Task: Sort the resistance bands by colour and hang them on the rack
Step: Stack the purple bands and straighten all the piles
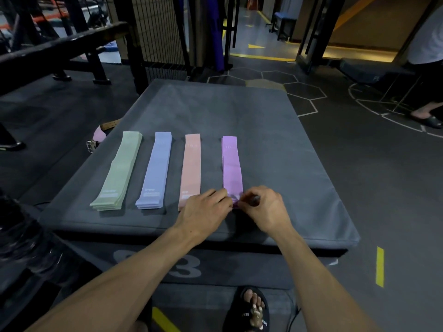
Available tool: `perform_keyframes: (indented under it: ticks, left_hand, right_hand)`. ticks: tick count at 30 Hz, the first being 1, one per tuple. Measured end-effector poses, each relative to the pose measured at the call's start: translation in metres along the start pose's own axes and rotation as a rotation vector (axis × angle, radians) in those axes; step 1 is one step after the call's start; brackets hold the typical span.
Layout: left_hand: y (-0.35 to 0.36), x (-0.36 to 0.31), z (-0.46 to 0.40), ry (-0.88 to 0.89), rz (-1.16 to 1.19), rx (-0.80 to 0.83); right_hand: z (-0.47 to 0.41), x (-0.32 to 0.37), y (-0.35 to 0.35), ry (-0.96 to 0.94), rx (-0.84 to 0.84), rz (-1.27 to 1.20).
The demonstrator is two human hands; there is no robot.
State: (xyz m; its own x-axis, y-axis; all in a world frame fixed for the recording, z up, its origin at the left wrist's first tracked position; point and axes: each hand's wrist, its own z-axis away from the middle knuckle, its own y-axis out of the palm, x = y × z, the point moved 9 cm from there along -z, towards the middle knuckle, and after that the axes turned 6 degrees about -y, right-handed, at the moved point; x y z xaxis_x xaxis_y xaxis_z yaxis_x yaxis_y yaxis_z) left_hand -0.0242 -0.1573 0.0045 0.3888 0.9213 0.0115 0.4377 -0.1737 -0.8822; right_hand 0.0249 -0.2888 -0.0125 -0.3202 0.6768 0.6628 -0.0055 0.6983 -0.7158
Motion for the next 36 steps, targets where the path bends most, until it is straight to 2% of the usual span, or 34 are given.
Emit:
perform_keyframes:
  ticks: [5, 10, 18, 22, 30, 36]
  left_hand:
    - [-0.011, 0.008, 0.003, -0.056, 0.030, -0.026]
    - [-0.023, 0.012, 0.001, -0.023, 0.067, -0.109]
    - [-0.034, 0.012, -0.012, 0.054, 0.170, -0.037]
    - [-0.039, 0.018, -0.018, 0.026, 0.216, -0.024]
    - [-0.068, 0.022, -0.034, 0.019, 0.290, -0.047]
    - [-0.086, 0.029, -0.037, -0.032, 0.342, -0.040]
  right_hand:
    - [0.004, 0.013, -0.001, -0.055, 0.069, 0.004]
    - [0.006, 0.024, 0.000, -0.108, 0.105, -0.016]
    - [-0.001, 0.031, -0.013, -0.114, 0.062, -0.003]
    - [0.001, 0.037, -0.017, -0.153, 0.069, 0.000]
    - [0.002, 0.071, -0.033, -0.399, -0.129, 0.326]
    - [0.009, 0.096, -0.045, -0.460, -0.232, 0.408]
